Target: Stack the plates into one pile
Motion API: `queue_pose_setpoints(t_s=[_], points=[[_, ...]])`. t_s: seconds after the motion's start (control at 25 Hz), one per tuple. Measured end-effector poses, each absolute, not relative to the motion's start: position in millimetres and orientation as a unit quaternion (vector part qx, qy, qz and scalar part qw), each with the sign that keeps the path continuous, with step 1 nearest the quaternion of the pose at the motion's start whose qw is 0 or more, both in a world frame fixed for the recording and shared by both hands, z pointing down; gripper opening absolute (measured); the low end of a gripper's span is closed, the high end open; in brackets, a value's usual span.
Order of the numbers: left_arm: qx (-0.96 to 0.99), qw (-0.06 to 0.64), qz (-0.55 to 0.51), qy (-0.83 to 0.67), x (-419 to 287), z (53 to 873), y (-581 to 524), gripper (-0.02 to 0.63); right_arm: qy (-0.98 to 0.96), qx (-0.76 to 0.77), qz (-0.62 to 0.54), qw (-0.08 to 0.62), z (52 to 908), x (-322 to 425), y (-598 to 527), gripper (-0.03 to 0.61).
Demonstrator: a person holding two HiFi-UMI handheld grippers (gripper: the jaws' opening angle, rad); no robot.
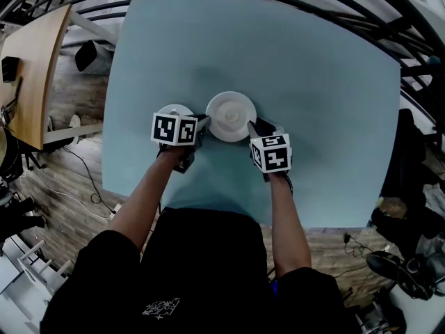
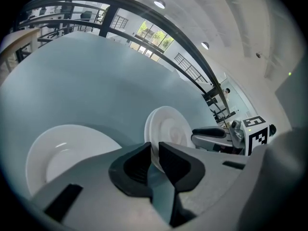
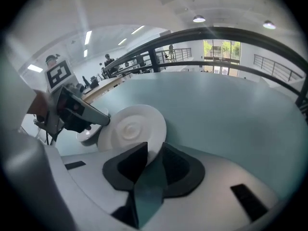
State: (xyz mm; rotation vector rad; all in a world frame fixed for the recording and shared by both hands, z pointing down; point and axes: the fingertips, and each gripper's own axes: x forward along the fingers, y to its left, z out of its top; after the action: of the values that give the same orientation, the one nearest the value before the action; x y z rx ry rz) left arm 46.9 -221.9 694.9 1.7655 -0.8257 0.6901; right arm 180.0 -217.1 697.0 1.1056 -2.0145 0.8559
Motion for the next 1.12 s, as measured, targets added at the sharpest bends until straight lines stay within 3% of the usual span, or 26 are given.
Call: queue_pose_setpoints(t_s=[0.56, 1.12], points=[[0.748, 0.489, 0.280, -0.349, 36, 686, -224, 0.081, -0.771, 0.440, 0.280, 0.364, 693, 175, -222, 0.105], [0.757, 0.505, 0.201, -0.362, -18, 645, -217, 0.081, -0.785, 0.456, 0.360, 0.215, 633, 132, -211, 0.105]])
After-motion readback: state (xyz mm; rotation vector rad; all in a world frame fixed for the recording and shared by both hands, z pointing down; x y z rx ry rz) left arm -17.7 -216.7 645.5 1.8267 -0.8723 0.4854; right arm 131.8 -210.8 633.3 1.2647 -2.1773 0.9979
